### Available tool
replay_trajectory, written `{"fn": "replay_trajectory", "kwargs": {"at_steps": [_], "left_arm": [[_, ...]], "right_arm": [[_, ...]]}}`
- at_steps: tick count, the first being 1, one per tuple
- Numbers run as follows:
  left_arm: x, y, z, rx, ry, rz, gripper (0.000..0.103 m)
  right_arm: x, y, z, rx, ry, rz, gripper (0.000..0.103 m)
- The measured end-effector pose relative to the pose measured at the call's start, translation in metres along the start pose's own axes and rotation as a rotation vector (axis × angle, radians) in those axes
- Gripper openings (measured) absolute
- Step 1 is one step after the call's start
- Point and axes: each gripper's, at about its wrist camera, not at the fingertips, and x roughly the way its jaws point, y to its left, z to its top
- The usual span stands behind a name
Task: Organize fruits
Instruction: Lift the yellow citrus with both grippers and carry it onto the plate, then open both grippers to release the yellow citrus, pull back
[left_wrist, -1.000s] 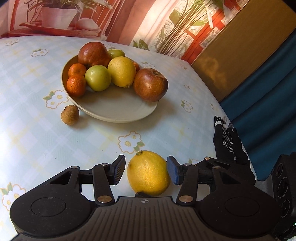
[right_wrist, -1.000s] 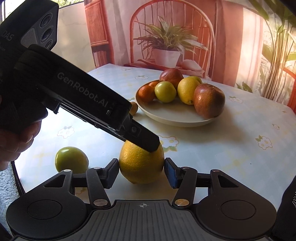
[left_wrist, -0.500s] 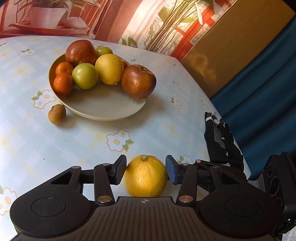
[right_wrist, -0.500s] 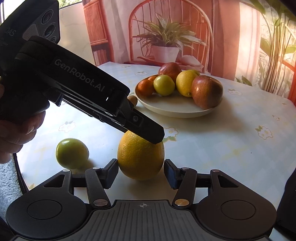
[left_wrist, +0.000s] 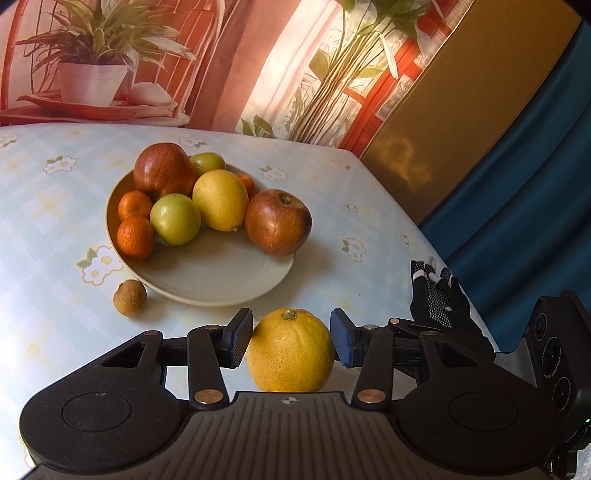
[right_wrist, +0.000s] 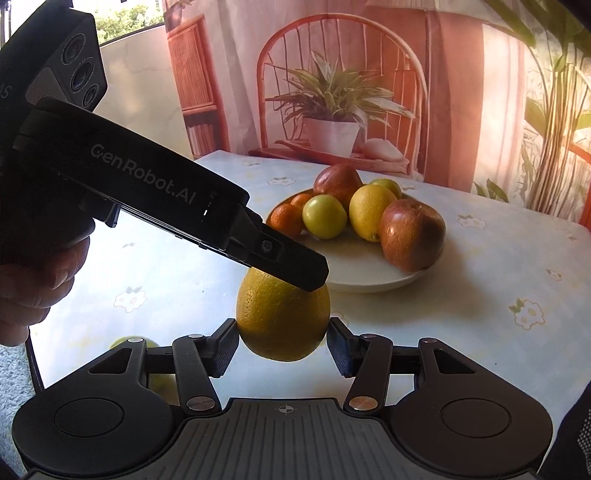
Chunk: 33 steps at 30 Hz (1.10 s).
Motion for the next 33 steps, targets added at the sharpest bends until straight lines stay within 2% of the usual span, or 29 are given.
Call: {"fn": "replay_trajectory", "kwargs": {"at_steps": [6, 13, 20, 26, 33], "left_arm": [[0.007, 0.005, 0.036, 0.014, -0.035, 0.034, 0.049], [0.036, 0.030, 0.061, -0.053, -0.015, 0.046, 0.049], [0.056, 0.042, 0.064, -0.072, 0.020, 0.050, 0.049], [0.060, 0.044, 0.064, -0.074, 0.028, 0.028, 0.043], [0.057, 0.043, 0.062, -0.073, 0.014, 0.045, 0.042]], "right_arm": [[0.020, -0.018, 0.038, 0.016, -0.011, 0.004, 0.049], [0.062, -0.039, 0.060, 0.020, 0.030, -0.029, 0.049], [0.088, -0.049, 0.061, 0.061, 0.087, -0.048, 0.048], [0.094, -0.057, 0.057, 0.122, 0.118, -0.074, 0.049], [0.095, -0.065, 0.053, 0.206, 0.112, -0.076, 0.048]]}}
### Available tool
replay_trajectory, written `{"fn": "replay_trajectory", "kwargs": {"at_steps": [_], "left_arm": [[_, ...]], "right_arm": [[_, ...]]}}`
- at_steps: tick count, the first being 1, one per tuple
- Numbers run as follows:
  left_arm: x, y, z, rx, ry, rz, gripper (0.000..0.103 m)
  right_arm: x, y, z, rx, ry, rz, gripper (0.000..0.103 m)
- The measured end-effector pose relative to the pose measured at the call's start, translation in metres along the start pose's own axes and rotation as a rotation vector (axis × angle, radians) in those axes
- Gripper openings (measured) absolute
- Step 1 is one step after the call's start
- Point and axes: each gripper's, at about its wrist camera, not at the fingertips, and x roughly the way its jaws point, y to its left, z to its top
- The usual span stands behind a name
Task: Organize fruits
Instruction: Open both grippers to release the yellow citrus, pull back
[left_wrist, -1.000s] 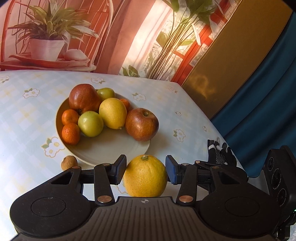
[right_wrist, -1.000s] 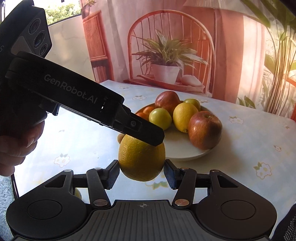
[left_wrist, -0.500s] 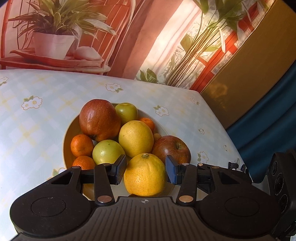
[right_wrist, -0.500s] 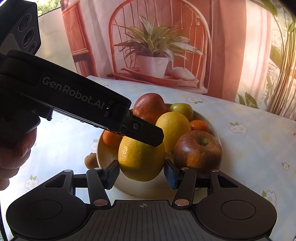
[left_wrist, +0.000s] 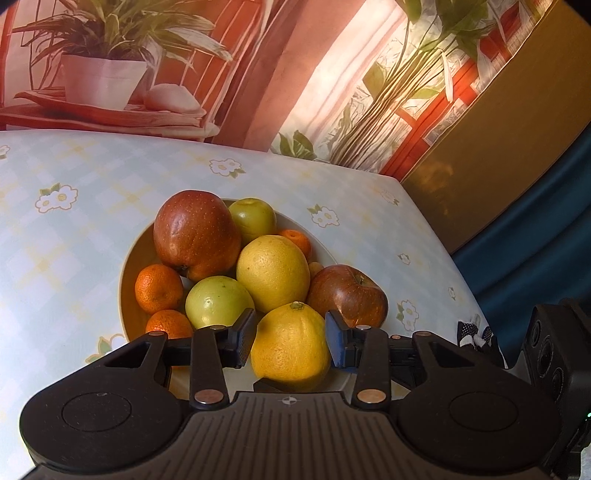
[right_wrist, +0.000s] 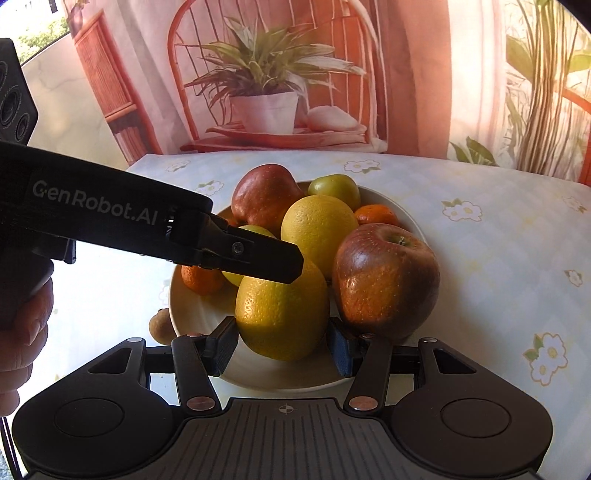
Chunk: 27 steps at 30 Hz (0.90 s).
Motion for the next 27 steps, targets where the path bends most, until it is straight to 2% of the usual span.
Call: {"fn": "replay_trajectory", "kwargs": {"at_steps": [9, 13, 18, 24, 27], "left_arm": [[-0.018, 0.006, 0.000, -0.013, -0.059, 0.051, 0.044], [-0.033, 0.009, -0.002, -0.007, -0.094, 0.072, 0.052], [-0.055, 0.014, -0.007, 0.001, -0.130, 0.097, 0.052], [-0.090, 0.021, -0.024, 0.057, -0.175, 0.205, 0.052], [-0.105, 0.022, -0.035, 0.090, -0.174, 0.299, 0.052]], "right_arm": [[0.000, -0.011, -0.003, 0.102, -0.011, 0.004, 0.053], [-0.006, -0.007, -0.004, 0.090, -0.018, -0.016, 0.054], [-0.021, -0.007, -0.005, 0.111, -0.043, -0.007, 0.055], [-0.048, 0.001, -0.016, 0.088, -0.114, -0.018, 0.057], [-0.062, 0.009, -0.024, 0.068, -0.162, -0.014, 0.057]]}}
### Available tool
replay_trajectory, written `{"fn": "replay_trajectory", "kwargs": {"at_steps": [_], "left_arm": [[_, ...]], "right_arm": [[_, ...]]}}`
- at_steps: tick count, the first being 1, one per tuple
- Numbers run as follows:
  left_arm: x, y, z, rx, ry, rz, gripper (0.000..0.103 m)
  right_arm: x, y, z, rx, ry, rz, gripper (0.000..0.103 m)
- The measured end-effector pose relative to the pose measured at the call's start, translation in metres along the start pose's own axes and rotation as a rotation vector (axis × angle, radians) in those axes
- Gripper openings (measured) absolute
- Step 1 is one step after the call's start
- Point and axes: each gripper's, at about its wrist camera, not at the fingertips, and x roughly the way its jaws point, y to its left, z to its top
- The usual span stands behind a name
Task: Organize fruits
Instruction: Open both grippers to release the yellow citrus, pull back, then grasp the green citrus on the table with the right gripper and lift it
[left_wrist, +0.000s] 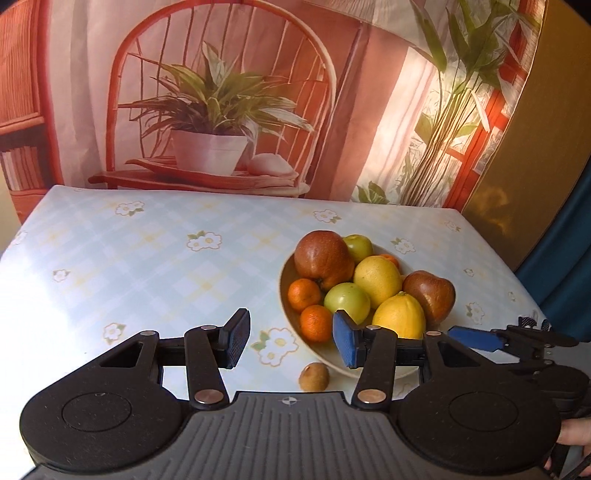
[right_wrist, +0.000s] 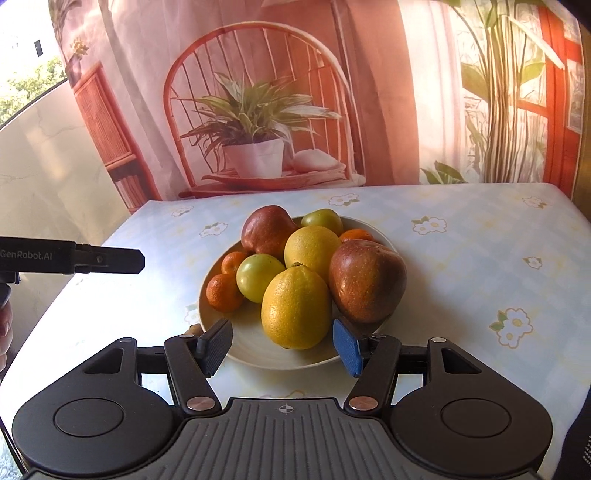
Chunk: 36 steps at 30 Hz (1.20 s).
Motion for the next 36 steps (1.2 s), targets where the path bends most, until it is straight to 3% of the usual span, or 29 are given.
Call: {"fn": "replay_trajectory", "kwargs": {"at_steps": [9, 12, 16, 21, 31, 36], "left_arm": [[-0.045, 0.007, -0.039, -0.017, -0.085, 0.182, 0.052], [-0.060, 0.010, -0.056, -0.100, -0.109, 0.183, 0.052], [-0.073, 0.017, -0.071, -0.174, -0.118, 0.207, 0.052], [-0.081, 0.018, -0.079, -0.175, -0.147, 0.261, 0.053], [-0.079, 0.025, -0.093, -0.218, -0.118, 0.256, 0.053], [-0.078, 0.026, -0.095, -0.220, -0.111, 0.257, 0.053]], "right_arm": [[-0.035, 0.021, -0.038, 0.054, -0.141, 0.032, 0.057], [-0.036, 0.024, -0.057, 0.092, -0.120, 0.050, 0.057], [-0.037, 0.037, -0.076, 0.050, -0.070, 0.059, 0.057], [-0.041, 0.054, -0.090, 0.011, -0.045, 0.103, 0.057], [-0.038, 0.093, -0.103, -0.156, 0.004, 0.162, 0.056], [-0.034, 0.098, -0.107, -0.169, 0.043, 0.208, 0.056]]}}
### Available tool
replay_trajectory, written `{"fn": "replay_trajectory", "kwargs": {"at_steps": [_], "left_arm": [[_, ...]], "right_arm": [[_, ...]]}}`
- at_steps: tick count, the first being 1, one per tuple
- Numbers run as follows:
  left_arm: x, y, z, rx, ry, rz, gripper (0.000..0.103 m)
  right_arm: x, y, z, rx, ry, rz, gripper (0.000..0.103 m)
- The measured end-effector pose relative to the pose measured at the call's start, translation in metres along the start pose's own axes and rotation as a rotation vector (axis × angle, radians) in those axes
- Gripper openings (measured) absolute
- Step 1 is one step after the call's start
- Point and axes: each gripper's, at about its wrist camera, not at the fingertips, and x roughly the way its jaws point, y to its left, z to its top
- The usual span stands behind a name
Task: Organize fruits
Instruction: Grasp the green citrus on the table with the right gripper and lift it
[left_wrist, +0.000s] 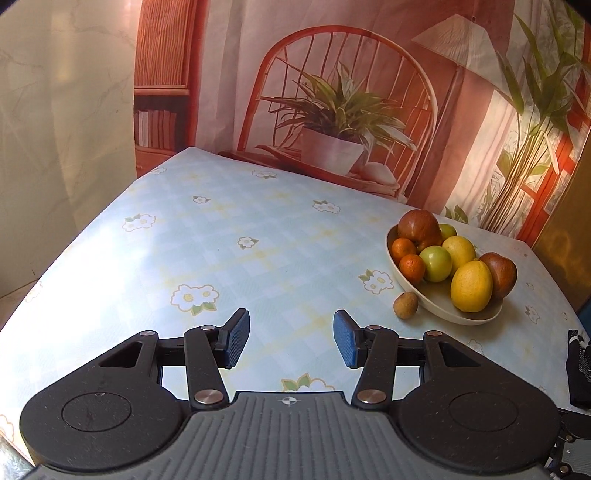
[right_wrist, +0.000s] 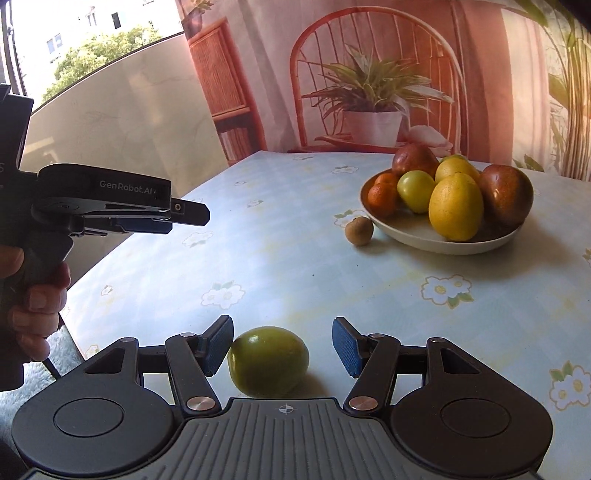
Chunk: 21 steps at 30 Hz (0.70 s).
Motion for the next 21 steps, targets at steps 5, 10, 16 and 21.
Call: {"fn": "replay_trajectory", "kwargs": {"at_steps": [5, 10, 16, 21], "left_arm": [[0.001, 0.002, -0.002, -0.008, 0.013, -0.007, 0.053], [0.002, 0.002, -0.002, -0.012, 0.020, -0.004, 0.053], [0.002, 0.001, -0.003, -0.007, 0.025, -0.007, 0.053], [0.004, 0.000, -0.003, -0.002, 0.030, -0.011, 0.053]], "right_arm": [[0.007, 0.003, -0.005, 0.008, 0.045, 0.055, 0.056], [0.008, 0.003, -0.008, 0.021, 0.057, 0.088, 0.048], [0.012, 0.002, -0.011, 0.034, 0.087, 0.108, 0.044], [0.012, -0.001, -0.009, 0.047, 0.090, 0.116, 0.044]]}}
